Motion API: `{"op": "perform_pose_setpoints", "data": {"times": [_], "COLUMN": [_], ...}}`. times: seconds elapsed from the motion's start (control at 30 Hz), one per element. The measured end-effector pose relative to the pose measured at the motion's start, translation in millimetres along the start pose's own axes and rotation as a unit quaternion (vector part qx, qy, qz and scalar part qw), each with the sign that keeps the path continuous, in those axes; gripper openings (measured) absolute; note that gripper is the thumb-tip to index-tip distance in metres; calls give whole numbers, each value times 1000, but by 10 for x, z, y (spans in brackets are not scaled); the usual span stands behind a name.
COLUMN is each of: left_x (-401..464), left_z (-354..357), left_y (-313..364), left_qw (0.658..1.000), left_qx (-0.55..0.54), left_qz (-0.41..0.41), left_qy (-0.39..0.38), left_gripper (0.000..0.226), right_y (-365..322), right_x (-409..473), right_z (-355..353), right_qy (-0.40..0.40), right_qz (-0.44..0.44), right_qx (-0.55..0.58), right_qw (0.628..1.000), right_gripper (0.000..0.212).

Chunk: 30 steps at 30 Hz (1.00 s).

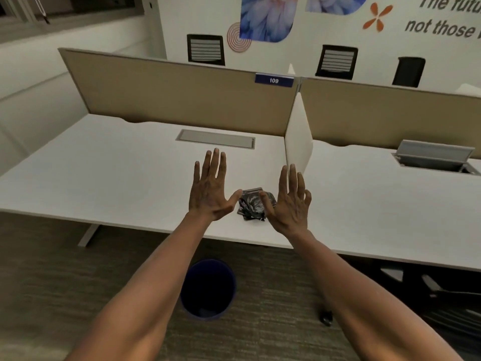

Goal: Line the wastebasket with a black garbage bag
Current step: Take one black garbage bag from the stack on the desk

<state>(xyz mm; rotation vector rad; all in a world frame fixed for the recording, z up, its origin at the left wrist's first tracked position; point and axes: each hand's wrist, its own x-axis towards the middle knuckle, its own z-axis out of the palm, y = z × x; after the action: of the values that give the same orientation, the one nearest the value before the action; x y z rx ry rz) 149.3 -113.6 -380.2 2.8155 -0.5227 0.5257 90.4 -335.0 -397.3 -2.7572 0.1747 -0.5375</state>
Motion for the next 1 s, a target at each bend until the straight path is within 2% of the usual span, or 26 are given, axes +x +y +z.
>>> {"op": "perform_pose_setpoints", "data": {"times": [0.3,0.5,0.63,0.73,0.83,0.9,1.0], "left_x": [229,377,423,470,526,551,555], "left_z": [736,1221,1512,1711,1905,2035,2195], "left_y": [162,353,519,658,773,806,824], "left_qw": [998,989,977,958,932,922,911], "left_qx": [-18,-19,0,15,17,-5,-44], "left_qz": [-32,-106,-151,-184,-233,-260,-287], "left_qy": [-57,-98,-153,-217,-277,-287,-294], "left_gripper": [109,107,102,94,72,59,58], "right_y": [485,857,1049,1155,1233,1291,1365], "right_x": [425,780,980,1079,1148,1180,1205], "right_z": [568,948,1168,1359,1537,1616,1710], "right_qy": [-48,-141,-202,-249,-286,-296,-307], "right_qz": [-19,-79,-115,-128,-134,-139,-152], "right_qx": [5,-29,-72,-49,-26,-29,-40], "right_qw": [999,986,970,959,948,945,939], "right_gripper": [92,98,105,95,84,80,73]}}
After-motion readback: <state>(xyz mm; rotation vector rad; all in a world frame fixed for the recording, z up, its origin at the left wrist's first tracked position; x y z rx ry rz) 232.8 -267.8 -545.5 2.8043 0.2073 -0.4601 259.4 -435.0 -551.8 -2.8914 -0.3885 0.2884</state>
